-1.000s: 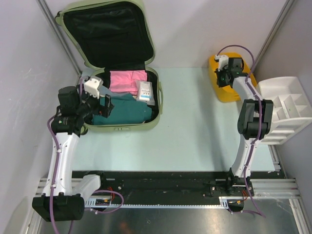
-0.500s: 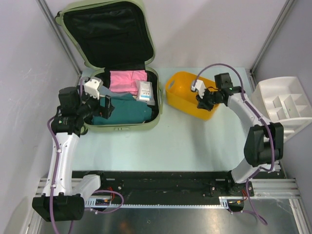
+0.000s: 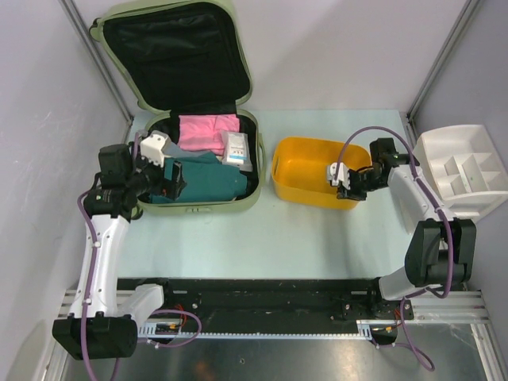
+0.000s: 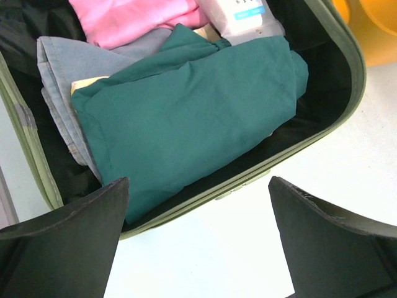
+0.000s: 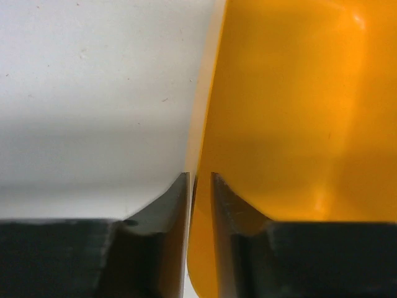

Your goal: Open, take out, and arrange the luggage

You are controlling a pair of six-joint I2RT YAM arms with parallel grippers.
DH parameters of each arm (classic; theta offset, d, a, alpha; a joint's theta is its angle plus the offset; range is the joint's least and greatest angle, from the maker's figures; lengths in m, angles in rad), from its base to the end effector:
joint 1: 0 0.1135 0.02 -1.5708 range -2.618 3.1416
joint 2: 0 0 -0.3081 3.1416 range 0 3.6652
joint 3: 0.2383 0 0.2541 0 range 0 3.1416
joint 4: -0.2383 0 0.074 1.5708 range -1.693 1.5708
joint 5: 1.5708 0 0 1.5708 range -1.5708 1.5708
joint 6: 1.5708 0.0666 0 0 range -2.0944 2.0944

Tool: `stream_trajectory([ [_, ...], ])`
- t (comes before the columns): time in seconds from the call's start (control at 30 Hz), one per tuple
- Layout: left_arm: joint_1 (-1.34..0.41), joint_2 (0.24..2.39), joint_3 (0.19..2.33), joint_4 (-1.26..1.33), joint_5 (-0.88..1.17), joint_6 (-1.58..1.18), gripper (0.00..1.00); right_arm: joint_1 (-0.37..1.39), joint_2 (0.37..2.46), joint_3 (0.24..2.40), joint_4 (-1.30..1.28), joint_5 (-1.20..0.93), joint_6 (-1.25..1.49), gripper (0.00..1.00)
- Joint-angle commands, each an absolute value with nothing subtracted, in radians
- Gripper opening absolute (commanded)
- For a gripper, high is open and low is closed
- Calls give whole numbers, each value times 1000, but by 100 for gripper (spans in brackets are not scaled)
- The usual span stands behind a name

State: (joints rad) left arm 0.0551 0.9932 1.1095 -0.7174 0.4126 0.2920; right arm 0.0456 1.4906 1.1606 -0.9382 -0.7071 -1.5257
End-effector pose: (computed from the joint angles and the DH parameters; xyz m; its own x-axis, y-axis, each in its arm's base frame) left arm 0.2026 -0.0156 0.3835 -0.4602 0.2387 -0.8551 0.4305 0.9024 0.0202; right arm 0.2832 0.0562 0.2784 0.1848 -0.7518 -0.6329 -0.9629 -0.0096 -0.2697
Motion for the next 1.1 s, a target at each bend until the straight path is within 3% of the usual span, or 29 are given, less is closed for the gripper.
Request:
stream_trajectory([
  [0.0, 51, 992, 1149, -749, 387, 311, 100, 40, 1459, 1167, -936, -761, -1629, 53],
  [0.1, 52, 1012, 1157, -772, 403, 334, 100, 28, 1414, 1167, -925, -778, -1573, 78],
  [0.23, 54, 1075, 1172, -788, 454, 392, 100, 28, 1301, 1167, -792, -782, -1370, 90],
  [0.37, 113, 1172, 1227, -804, 631, 414, 100, 50, 1200, 1167, -570, -738, -1032, 100],
  [0.57, 253, 1356, 1313, -810, 722, 384, 100, 279, 1150, 1169, -322, -524, -594, 100],
  [0.77, 370, 1448, 1315, -811, 732, 353, 94, 487, 1328, 1232, -207, -436, -211, 95],
  [1.07, 341, 1477, 1291, -805, 704, 485, 93, 617, 1678, 1403, -85, -543, -75, 90],
])
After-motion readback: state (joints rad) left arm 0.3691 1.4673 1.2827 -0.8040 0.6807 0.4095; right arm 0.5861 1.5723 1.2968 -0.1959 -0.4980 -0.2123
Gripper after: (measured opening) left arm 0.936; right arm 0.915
